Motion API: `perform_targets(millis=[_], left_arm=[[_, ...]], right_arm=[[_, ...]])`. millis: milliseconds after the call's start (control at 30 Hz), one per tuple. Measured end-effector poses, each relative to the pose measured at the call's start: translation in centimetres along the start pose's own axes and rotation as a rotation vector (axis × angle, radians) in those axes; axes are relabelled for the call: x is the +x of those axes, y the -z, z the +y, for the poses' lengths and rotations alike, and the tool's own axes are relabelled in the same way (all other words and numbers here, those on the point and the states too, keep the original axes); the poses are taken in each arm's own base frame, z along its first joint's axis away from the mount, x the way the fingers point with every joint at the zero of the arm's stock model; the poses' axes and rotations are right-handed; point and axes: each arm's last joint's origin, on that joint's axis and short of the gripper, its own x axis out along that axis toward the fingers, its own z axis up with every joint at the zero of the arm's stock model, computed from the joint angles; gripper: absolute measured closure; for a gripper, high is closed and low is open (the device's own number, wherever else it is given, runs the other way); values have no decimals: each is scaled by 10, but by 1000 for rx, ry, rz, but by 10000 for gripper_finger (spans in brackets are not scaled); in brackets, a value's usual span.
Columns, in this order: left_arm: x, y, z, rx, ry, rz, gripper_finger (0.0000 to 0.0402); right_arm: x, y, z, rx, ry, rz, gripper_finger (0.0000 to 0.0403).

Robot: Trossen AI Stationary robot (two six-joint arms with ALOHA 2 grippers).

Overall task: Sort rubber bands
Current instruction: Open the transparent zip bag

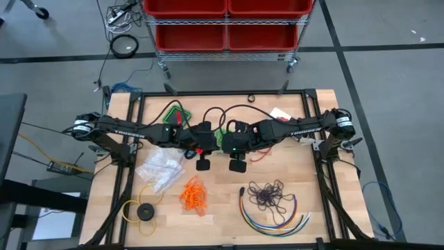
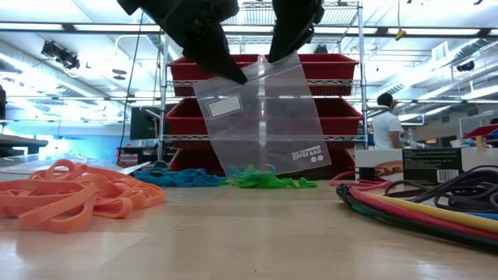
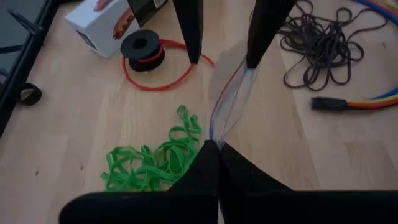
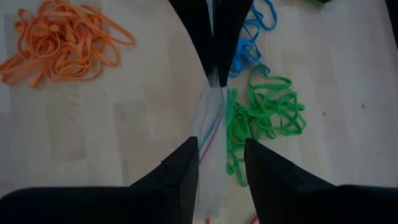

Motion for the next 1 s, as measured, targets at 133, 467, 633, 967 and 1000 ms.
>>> perform_targets(millis=[133, 467, 633, 967, 1000], left_arm=[[0, -2, -3, 17, 4, -17, 402], [-1, -1, -7, 44, -15, -6, 402], [-1, 1, -8, 49, -3, 12, 402], [-1, 1, -8, 51, 4, 17, 402], [-1, 1, -8, 51, 8, 17, 402]], right_arm=[[8, 5, -1, 5, 8, 28, 284], [21, 11, -3, 24, 10, 39, 284], [21, 8, -2, 17, 3, 7, 284], [10, 0, 3, -11, -12, -39, 284], [10, 0, 3, -16, -12, -40, 284]])
